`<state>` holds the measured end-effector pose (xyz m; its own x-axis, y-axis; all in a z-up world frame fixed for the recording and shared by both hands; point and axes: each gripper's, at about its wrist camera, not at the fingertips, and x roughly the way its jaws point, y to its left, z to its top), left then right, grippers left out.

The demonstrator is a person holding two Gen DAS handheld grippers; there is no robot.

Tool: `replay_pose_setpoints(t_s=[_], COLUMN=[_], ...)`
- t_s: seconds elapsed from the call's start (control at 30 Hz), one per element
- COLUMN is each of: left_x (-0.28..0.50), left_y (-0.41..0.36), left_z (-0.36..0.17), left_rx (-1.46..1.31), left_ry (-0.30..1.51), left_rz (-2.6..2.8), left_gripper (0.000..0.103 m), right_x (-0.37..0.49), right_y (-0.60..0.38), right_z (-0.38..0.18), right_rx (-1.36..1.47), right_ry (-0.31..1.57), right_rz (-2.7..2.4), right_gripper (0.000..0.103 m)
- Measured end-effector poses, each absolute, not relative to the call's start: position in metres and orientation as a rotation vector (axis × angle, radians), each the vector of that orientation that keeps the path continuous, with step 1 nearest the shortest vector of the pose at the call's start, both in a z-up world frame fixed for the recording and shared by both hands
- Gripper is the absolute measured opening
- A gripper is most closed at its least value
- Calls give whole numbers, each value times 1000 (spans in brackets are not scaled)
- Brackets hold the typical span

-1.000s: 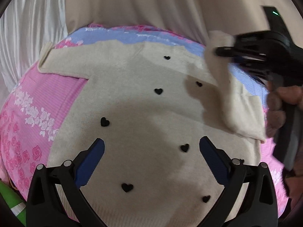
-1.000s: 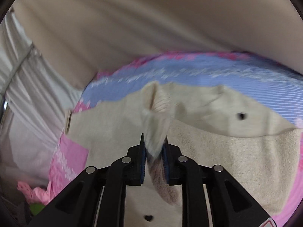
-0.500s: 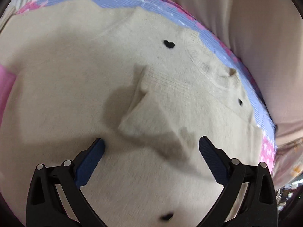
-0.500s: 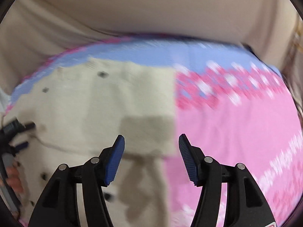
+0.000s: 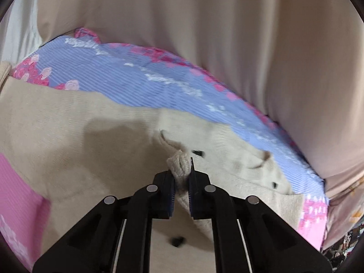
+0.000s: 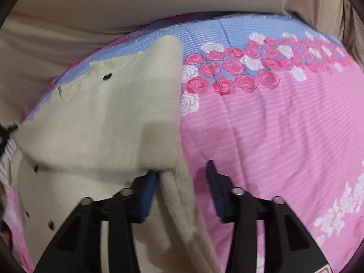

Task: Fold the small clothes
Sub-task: 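Grasp the other sleeve cuff with the left tool, then fold the held sleeve across the sweater body with the left tool, then open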

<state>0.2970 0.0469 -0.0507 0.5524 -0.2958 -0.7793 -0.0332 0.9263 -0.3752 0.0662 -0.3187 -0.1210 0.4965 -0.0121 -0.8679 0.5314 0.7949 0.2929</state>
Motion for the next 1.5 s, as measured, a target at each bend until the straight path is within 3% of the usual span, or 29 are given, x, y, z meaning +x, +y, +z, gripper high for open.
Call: replay_pose_setpoints(t_s=[0.03, 0.07, 0.17, 0.47, 0.67, 0.8, 0.97, 1.0, 1.07, 1.1, 1.17, 1.3, 1.37, 1.5], left_x=[301, 304, 304, 296, 291, 285, 283, 282, 279, 276, 257, 232, 229, 240], left_y=[48, 49, 56, 53, 61, 57, 53, 52, 54, 58, 79, 156, 205, 313], left_z=[-56, -62, -80, -109, -108, -111, -112, -112, -109, -105, -92, -77, -77, -82], left_rx=[-364, -353, -335, -267, -319, -287, -279, -279, -301, -338, -451, -601, -646, -657], left_ry=[988, 995, 1030, 1067, 1081, 1071, 1063, 1061, 1069, 1071, 1019, 905, 874, 828], left_rz=[-154, -139, -113, -76, -80, -74, -47, -42, -42, -45, -52, 92, 209, 493], left_gripper=[8, 8, 8, 11, 13, 13, 14, 15, 16, 17, 23, 55, 62, 62], right_x=[68, 69, 56, 54, 40, 94, 185, 186, 181, 176, 161, 111, 88, 48], right_y=[-321, -324, -338, -331, -292, -294, -331, -340, -352, -351, -338, -305, -290, -264], right_z=[-121, -120, -111, -122, -58, -30, -98, -114, -112, -105, -85, -60, -61, -72], right_rx=[601, 622, 663, 552, 388, 332, 313, 332, 400, 427, 420, 426, 426, 445], right_ry=[994, 982, 917, 984, 915, 880, 1089, 1117, 1073, 1068, 1028, 970, 988, 1062], right_rz=[-349, -333, -391, -420, -352, -244, -284, -295, -289, -311, -303, -233, -219, -223], right_gripper=[19, 11, 10, 10, 16, 16, 9, 2, 0, 0, 10, 19, 23, 23])
